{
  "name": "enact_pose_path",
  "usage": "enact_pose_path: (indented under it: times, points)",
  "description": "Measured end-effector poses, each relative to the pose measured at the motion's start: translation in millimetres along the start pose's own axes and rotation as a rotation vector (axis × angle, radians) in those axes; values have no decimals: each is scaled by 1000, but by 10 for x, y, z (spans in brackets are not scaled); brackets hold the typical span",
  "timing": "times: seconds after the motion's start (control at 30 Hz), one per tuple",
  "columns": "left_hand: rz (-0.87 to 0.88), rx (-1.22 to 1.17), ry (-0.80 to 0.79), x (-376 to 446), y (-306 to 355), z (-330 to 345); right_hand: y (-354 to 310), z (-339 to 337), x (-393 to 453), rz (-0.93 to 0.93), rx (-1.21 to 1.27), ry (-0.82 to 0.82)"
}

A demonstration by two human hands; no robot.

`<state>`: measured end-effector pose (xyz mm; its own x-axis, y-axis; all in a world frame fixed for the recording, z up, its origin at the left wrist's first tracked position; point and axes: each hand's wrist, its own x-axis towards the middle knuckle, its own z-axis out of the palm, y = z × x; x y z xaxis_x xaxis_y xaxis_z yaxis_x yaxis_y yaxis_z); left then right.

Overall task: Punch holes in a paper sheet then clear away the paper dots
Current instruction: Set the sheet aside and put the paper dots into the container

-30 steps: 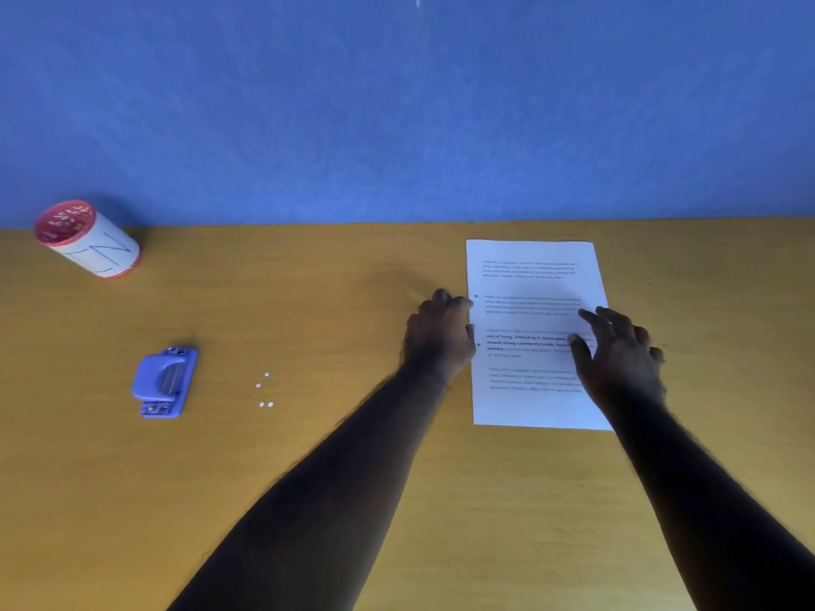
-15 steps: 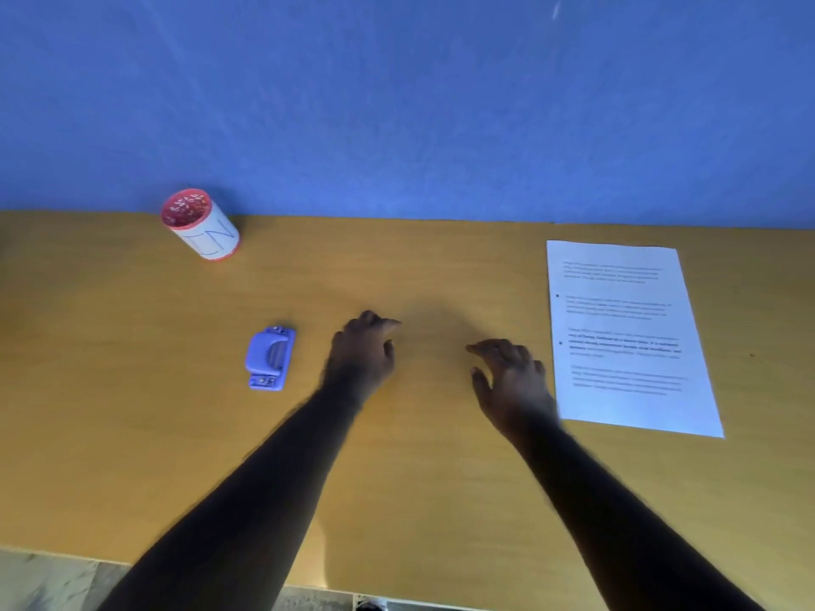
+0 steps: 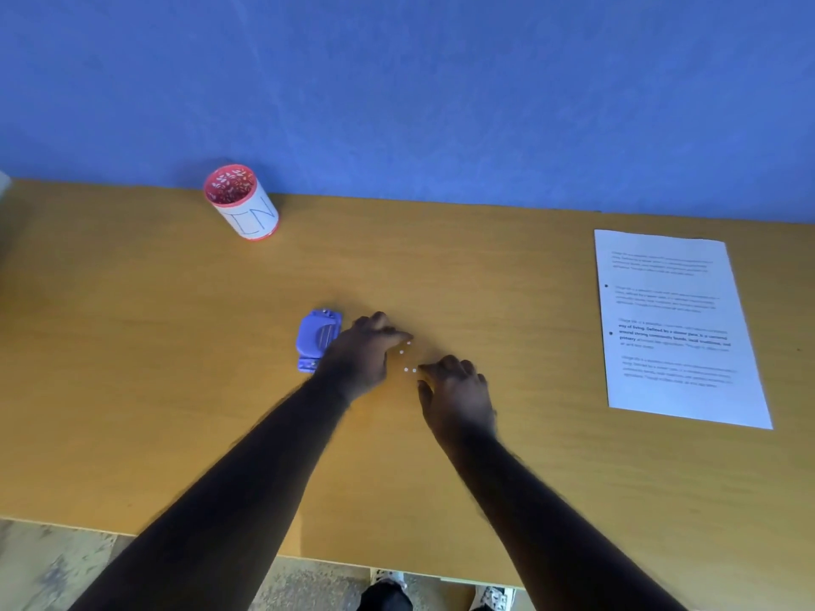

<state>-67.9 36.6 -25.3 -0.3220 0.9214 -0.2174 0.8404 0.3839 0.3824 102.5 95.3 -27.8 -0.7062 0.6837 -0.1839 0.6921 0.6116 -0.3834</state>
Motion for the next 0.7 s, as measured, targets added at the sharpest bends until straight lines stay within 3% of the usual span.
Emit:
enact_pose_path:
  times: [0.3,0.7]
  points:
    - [33,52,-43,6,-75,26,-197,47,17,60,-53,26]
    - [-53,-23,58,62,-42,102,-412,-145,253,130,-137,-174]
